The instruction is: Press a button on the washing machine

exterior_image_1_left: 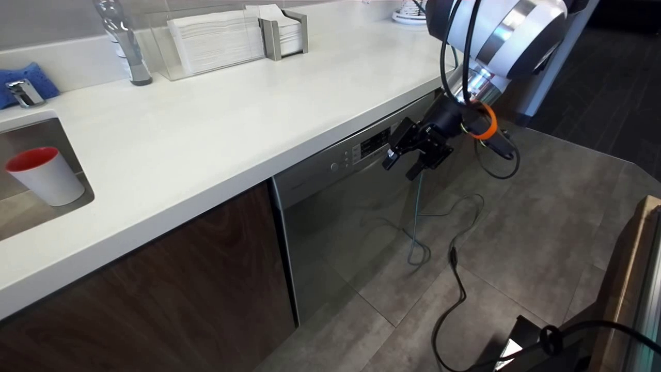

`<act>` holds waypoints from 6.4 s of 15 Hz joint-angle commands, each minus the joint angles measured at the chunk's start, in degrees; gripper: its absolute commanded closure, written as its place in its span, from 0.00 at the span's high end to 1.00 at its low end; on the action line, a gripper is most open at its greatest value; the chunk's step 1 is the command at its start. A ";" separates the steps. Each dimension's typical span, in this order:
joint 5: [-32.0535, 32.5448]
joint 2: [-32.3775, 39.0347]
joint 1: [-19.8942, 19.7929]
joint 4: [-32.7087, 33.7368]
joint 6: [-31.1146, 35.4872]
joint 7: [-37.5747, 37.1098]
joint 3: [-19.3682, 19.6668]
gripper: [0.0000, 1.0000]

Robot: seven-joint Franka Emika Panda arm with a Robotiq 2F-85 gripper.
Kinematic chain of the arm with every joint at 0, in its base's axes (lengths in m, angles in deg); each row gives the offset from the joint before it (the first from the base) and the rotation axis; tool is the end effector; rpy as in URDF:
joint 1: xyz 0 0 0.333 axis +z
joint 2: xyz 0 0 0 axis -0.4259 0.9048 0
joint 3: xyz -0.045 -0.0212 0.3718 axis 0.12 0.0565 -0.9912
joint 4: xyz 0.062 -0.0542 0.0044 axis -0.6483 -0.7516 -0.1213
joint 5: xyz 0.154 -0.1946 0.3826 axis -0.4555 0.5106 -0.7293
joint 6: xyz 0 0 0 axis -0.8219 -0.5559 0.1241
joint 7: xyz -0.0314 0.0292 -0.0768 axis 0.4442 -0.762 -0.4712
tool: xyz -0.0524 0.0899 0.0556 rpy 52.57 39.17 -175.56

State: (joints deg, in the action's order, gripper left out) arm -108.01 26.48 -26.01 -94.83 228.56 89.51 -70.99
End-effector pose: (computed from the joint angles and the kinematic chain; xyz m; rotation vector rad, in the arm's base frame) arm 0.4858 0.0126 0.1344 -2.4965 0.5653 -0.2032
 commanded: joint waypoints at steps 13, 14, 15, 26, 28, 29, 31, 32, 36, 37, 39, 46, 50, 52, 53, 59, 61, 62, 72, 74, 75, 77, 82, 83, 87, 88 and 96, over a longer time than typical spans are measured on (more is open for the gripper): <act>-21.64 8.66 -0.77 7.91 -6.79 8.01 0.09 0.00; -22.34 8.74 2.39 8.21 -7.89 7.43 3.27 0.00; -23.07 8.99 2.64 8.64 -8.46 7.55 3.69 0.00; -25.72 10.80 3.94 10.66 -15.59 6.44 6.80 0.00; -26.49 11.13 3.93 11.08 -16.20 6.40 6.86 0.00; -27.11 11.30 4.04 11.31 -16.20 6.51 6.92 0.00; -27.54 11.93 4.10 11.85 -16.70 6.12 6.92 0.00; -27.76 12.29 4.18 12.13 -16.70 6.00 6.93 0.00; -29.85 13.14 4.52 12.72 -16.82 6.27 7.20 0.00; -30.20 13.29 4.66 12.85 -16.66 6.26 7.32 0.00; -31.44 13.49 4.96 13.02 -16.50 6.43 7.65 0.00; -33.13 13.71 5.48 13.43 -16.52 6.26 8.36 0.00; -32.96 14.05 5.50 13.74 -16.75 5.90 8.34 0.00; -32.60 14.35 5.56 13.99 -16.78 5.47 8.26 0.00; -32.53 14.47 5.56 14.09 -16.86 5.32 8.23 0.00; -32.69 14.87 5.75 14.50 -17.07 5.35 8.34 0.00; -33.08 14.72 5.76 14.44 -17.16 5.94 8.44 0.00; -33.03 14.77 5.66 14.48 -17.48 5.86 8.44 0.00; -35.11 15.44 5.36 15.12 -19.52 5.24 8.77 0.00; -35.99 15.44 5.28 15.01 -19.57 4.94 8.82 0.00; -36.42 15.36 5.32 14.91 -19.64 4.96 8.86 0.00; -37.70 15.12 5.56 14.79 -19.46 5.40 8.92 0.00; -40.18 14.81 6.13 14.71 -19.37 5.89 8.99 0.00; -41.03 14.70 6.23 14.67 -19.23 6.08 9.01 0.00; -42.96 14.43 6.80 14.38 -19.08 6.69 9.21 0.00; -43.32 14.36 6.89 14.35 -19.15 6.83 9.28 0.00; -44.44 14.34 7.49 14.39 -19.16 6.85 9.72 0.00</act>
State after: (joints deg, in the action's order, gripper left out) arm -148.84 39.94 -19.66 -83.84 209.82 95.59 -62.34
